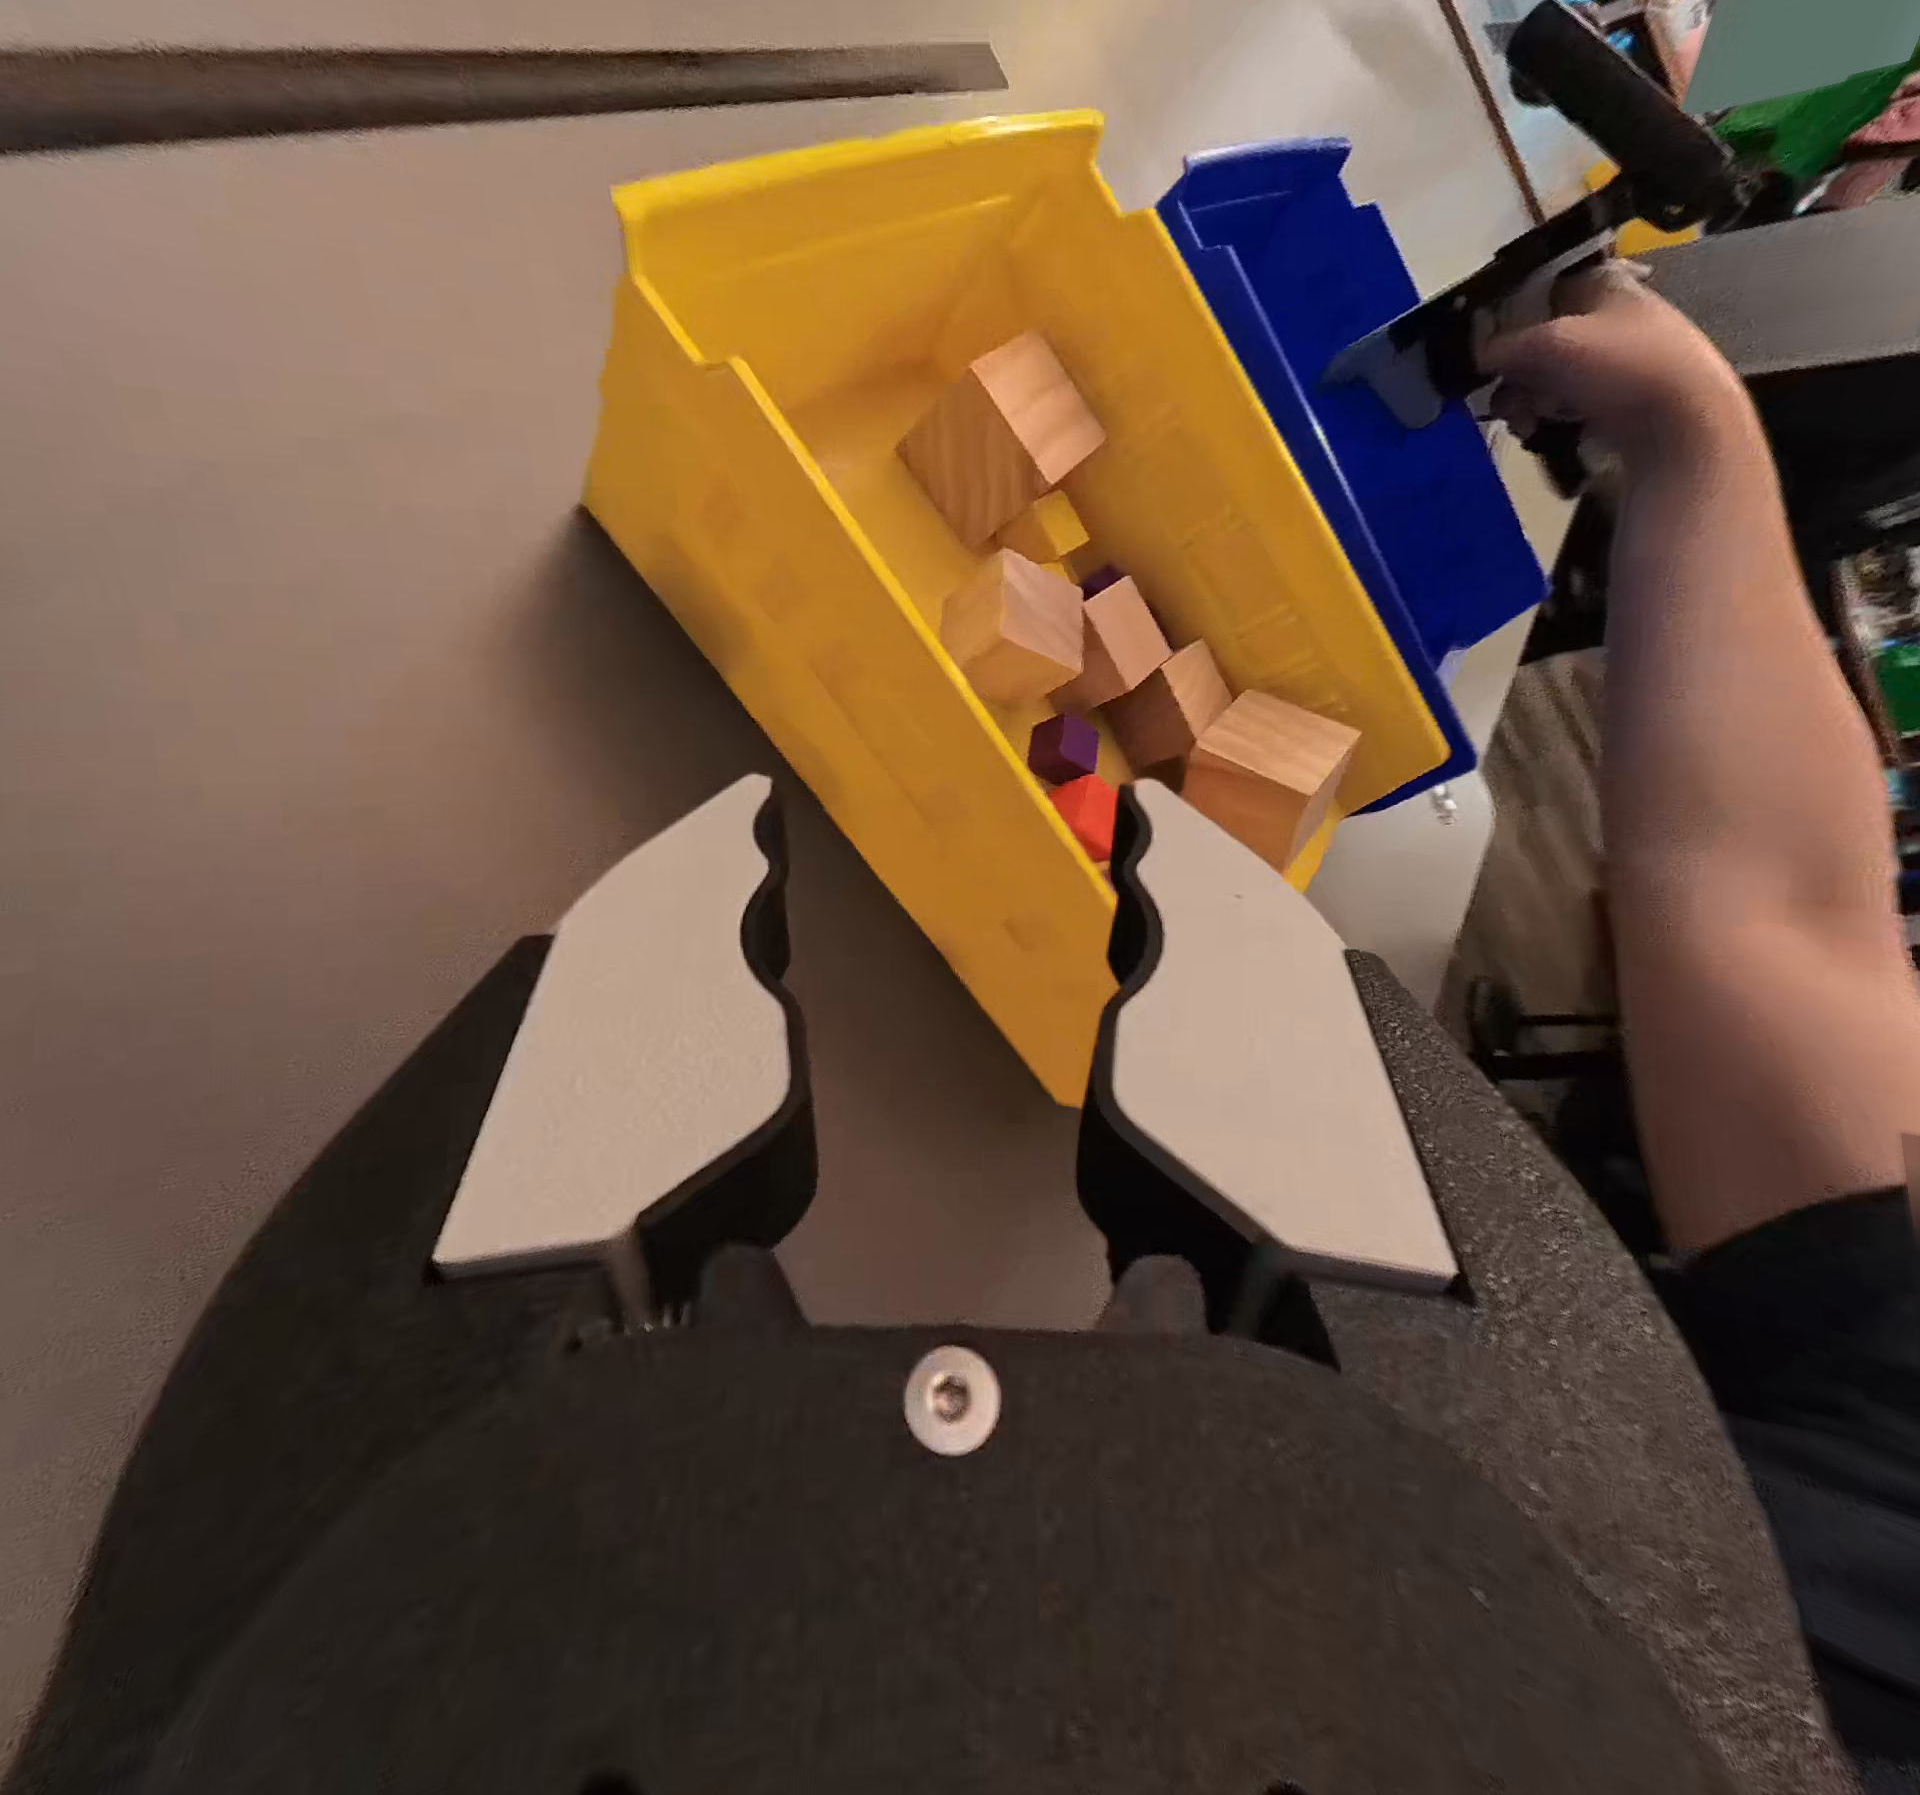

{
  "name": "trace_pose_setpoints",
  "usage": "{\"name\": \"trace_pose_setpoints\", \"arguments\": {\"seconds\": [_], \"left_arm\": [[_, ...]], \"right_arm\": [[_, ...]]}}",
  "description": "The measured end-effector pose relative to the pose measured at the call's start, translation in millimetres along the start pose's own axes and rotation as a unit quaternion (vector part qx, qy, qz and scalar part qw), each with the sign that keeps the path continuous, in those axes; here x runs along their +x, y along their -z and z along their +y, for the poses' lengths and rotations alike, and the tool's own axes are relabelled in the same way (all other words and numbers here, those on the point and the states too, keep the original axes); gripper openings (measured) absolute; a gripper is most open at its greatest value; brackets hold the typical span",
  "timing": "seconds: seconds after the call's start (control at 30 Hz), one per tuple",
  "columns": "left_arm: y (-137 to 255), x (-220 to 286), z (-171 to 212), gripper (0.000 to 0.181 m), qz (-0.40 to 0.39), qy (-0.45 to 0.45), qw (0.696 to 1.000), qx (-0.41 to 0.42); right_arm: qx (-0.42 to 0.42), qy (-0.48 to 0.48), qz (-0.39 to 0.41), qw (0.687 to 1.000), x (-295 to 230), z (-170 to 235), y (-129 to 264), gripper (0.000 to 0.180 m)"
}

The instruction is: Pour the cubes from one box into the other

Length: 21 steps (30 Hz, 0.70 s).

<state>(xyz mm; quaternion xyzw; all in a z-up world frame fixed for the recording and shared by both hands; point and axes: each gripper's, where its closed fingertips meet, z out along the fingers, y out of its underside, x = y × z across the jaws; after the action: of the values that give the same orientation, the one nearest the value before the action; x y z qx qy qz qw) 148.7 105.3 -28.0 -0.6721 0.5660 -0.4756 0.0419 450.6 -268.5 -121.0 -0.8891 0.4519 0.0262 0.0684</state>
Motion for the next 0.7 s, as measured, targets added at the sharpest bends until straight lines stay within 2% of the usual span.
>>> {"name": "trace_pose_setpoints", "arguments": {"seconds": [0.07,0.17,0.23,0.4,0.53,0.6,0.7], "left_arm": [[-9,-1,-4,0.068,-0.022,0.004,1.0,-0.016],[-18,-16,-4,0.07,-0.104,-0.03,0.992,-0.065],[-24,-18,-7,0.072,-0.124,-0.042,0.989,-0.075],[-45,-16,1,0.074,-0.135,-0.041,0.984,-0.112],[-58,-17,17,0.063,-0.142,-0.028,0.979,-0.141],[-65,-19,25,0.069,-0.142,-0.021,0.976,-0.164],[-71,-17,23,0.063,-0.13,0.018,0.976,-0.176]], "right_arm": [[0.003,0.009,0.002,1.0,-1,-1,0,0.005],[0.0,0.026,0.003,1.0,-2,-1,0,0.006],[-0.001,0.028,0.001,1.0,-2,-2,0,0.006],[-0.005,0.043,0.004,0.999,-2,-3,0,0.007],[-0.004,0.045,-0.001,0.999,-2,-3,0,0.007],[-0.003,0.046,0.0,0.999,-2,-3,0,0.007],[-0.002,0.047,0.003,0.999,-2,-3,0,0.007]]}}
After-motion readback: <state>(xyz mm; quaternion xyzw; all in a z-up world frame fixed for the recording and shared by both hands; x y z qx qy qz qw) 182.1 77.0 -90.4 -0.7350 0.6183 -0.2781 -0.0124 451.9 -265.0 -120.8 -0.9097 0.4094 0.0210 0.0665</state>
